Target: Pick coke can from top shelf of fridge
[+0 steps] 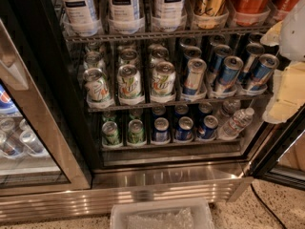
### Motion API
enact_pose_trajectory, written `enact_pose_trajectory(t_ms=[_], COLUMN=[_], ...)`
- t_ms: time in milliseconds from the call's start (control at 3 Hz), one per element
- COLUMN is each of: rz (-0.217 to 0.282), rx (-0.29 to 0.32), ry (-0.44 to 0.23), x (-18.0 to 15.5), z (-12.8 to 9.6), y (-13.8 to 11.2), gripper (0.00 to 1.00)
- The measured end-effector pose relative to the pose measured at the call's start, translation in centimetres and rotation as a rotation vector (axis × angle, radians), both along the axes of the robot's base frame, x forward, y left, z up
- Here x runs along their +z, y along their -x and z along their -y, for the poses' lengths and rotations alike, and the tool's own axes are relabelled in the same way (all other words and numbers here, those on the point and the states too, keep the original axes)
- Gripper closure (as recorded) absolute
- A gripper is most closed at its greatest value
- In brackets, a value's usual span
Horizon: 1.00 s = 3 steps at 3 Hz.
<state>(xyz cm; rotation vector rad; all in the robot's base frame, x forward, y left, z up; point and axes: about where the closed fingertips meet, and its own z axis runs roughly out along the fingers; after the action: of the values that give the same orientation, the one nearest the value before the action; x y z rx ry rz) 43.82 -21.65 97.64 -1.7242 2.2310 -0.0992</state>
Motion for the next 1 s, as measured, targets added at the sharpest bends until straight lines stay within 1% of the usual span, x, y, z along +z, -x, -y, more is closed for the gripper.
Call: enact_pose_trajectory(t_ms=[333,667,1000], rz=[0.003,0.045,0.041], rx=[-0.001,-0.023,-0.089], ry=[-0.003,-0.062,-0.204], x=[0.0,-0.4,-4.6], z=[-0.1,-1.2,-0.1], y=[0.0,-0.9,-1.9], gripper=[0.00,0.00,0.00])
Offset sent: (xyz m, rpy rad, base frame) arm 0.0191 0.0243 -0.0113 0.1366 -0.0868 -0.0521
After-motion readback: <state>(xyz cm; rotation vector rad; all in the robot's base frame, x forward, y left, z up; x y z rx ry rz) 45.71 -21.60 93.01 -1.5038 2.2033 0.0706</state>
